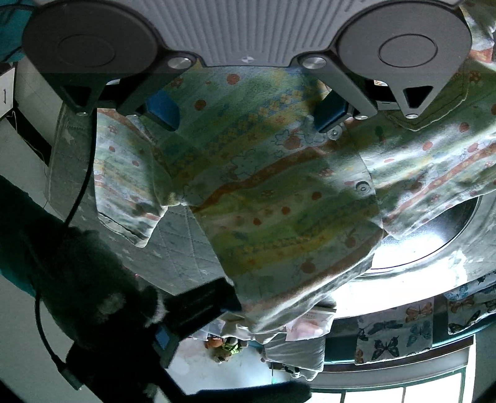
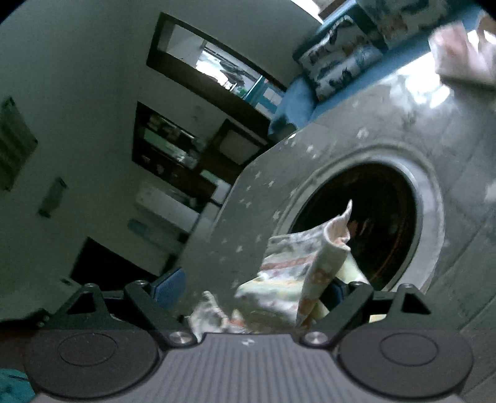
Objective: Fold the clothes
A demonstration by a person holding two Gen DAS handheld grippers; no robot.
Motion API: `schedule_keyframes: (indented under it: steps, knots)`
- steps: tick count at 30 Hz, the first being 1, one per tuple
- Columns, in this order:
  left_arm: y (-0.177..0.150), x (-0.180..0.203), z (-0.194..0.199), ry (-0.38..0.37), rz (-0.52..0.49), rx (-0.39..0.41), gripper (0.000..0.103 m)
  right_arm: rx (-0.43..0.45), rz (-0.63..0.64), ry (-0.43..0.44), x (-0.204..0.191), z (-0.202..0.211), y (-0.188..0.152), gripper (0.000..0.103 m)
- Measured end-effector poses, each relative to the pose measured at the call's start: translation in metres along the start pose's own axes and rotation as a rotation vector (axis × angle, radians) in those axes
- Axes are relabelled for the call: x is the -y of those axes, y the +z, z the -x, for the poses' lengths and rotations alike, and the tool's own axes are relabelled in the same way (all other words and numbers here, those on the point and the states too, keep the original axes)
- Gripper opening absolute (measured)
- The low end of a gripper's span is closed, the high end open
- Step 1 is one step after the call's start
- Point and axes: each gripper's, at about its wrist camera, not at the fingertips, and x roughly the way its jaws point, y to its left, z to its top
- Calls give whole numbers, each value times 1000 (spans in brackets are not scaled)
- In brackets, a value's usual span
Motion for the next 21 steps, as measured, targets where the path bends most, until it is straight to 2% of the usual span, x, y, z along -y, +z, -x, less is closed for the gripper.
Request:
schedule_keyframes:
  steps: [3,7,10,14,15,17,20,21]
  knots:
    - [-1,0,1,0,2,3,96,21,6,-48,6,0,8,90]
    - [-1,-1,1,-3,1,4,97,61,-35,-68,18,4,17,89]
    - [-2,0,1,-4,-2,4,98,137,-42,-41,23,13,26,88]
    - [-2,0,2,-6,0,7,98,231,-65,-66,33,30,29,88]
    - [-2,-1,2,-7,2,8,98,251,-68,-110,36,34,28,88]
    - [-2,-1,3,-9,6,9,98,256,-31,-259,39,38,28,88]
    - [-1,-3,6,-9,21,11,98,218,52,-457,37,36,25,88]
    - [0,-5,9,-2,23,17,98,201,79,-496,34,34,23,88]
